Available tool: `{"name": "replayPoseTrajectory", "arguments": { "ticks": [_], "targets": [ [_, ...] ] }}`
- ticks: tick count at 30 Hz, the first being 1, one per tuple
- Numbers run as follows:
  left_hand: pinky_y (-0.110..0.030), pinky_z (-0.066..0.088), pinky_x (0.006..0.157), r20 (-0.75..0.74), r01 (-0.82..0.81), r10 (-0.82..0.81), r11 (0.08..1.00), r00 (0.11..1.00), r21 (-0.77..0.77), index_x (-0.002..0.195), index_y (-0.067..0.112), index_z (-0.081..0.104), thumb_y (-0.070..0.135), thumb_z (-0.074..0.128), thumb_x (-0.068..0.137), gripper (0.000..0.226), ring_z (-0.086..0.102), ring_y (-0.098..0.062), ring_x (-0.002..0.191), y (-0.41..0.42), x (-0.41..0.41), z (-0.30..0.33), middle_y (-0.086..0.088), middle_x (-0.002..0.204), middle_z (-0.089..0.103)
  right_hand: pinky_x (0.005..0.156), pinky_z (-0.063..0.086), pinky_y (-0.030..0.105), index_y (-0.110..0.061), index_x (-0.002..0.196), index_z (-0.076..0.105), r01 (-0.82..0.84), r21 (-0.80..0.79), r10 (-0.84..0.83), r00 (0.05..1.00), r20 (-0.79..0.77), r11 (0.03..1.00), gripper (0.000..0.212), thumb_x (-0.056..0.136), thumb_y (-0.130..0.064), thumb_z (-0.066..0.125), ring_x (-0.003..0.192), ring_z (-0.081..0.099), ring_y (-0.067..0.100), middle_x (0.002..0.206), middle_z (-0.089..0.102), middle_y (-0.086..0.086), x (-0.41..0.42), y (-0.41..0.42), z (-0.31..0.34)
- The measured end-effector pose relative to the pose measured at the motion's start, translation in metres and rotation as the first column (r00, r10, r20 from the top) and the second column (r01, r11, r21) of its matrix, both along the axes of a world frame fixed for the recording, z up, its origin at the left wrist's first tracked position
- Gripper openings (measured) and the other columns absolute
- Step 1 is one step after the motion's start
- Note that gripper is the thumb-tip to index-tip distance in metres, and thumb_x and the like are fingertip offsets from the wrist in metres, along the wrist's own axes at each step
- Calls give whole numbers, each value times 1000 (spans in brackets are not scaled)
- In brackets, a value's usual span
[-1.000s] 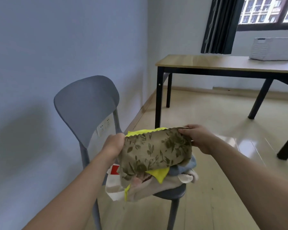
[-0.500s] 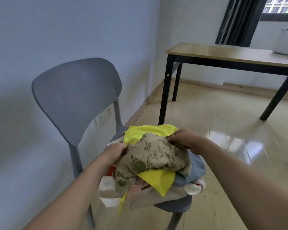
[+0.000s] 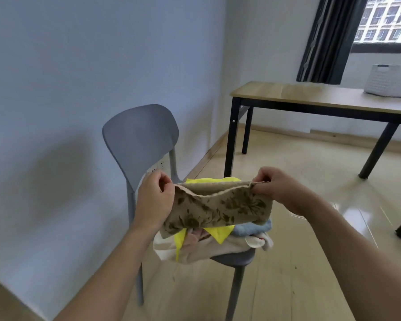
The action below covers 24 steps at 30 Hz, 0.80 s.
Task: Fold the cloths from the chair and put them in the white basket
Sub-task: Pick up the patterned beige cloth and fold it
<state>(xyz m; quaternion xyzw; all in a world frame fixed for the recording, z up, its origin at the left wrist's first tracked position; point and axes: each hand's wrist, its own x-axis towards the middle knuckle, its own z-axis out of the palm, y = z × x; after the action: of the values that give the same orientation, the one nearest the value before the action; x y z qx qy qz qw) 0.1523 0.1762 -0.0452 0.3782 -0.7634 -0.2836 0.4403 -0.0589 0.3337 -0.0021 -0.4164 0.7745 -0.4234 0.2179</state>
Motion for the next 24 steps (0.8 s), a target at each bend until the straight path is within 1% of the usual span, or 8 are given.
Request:
{"name": "replayPoseTrajectory", "arguments": {
  "ticks": [2,5,8,10,13,17,20,24],
  "targets": [
    [-20,38,57,-27,-36,33,995,999,-92,74,10,51,3,48,88,16,49,-12,69,18,13,-4,-4,72,52,56,44,21,-9,76,54,-11,-43,13,999,46,999,14,85,-2,63,71,51,16,78,56,9,14,24,-6],
    [-31,34,51,-21,-62,60,993,998,-101,66,6,45,-3,43,86,23,44,-17,60,41,28,-23,-7,61,47,59,42,24,-8,74,56,40,-223,19,966,256,974,16,85,-1,64,71,50,18,75,54,11,28,52,-31],
    [-34,39,56,197,-38,48,998,979,-58,60,19,41,4,43,91,35,44,-18,58,59,37,-62,-2,56,45,56,42,26,-11,71,57,114,-313,50,880,473,943,19,86,0,61,66,52,18,70,56,8,40,70,-72],
    [-42,47,72,433,10,-29,999,901,46,61,22,38,12,42,94,35,46,-20,63,63,38,-81,2,60,44,50,45,22,-9,72,57,155,-316,48,833,552,936,17,86,0,61,60,55,14,66,59,6,46,77,-95],
    [-41,47,78,644,44,-115,991,757,125,64,24,37,17,42,96,33,47,-18,67,57,37,-88,2,68,47,50,46,17,-8,73,58,146,-283,9,875,483,948,16,83,2,64,59,57,12,65,61,4,42,83,-107],
    [-28,37,55,684,22,-166,976,710,215,71,20,45,9,47,90,22,50,-17,68,46,31,-92,-3,74,53,60,46,20,-9,73,63,150,-296,-22,918,395,943,16,80,4,68,65,57,12,68,61,3,31,82,-114],
    [-30,42,57,759,-14,-180,970,626,241,77,19,49,8,47,86,15,55,-18,74,39,28,-97,-4,80,58,68,46,29,-14,72,65,179,-249,-90,940,330,952,16,78,-1,73,71,56,17,71,60,5,30,71,-126],
    [-29,41,56,817,-52,-175,969,550,243,80,18,49,9,44,87,12,56,-20,74,29,25,-107,-6,83,58,64,40,32,-18,68,63,177,-235,-117,962,245,956,20,75,-5,77,65,47,17,63,50,2,28,57,-132]
  ]
}}
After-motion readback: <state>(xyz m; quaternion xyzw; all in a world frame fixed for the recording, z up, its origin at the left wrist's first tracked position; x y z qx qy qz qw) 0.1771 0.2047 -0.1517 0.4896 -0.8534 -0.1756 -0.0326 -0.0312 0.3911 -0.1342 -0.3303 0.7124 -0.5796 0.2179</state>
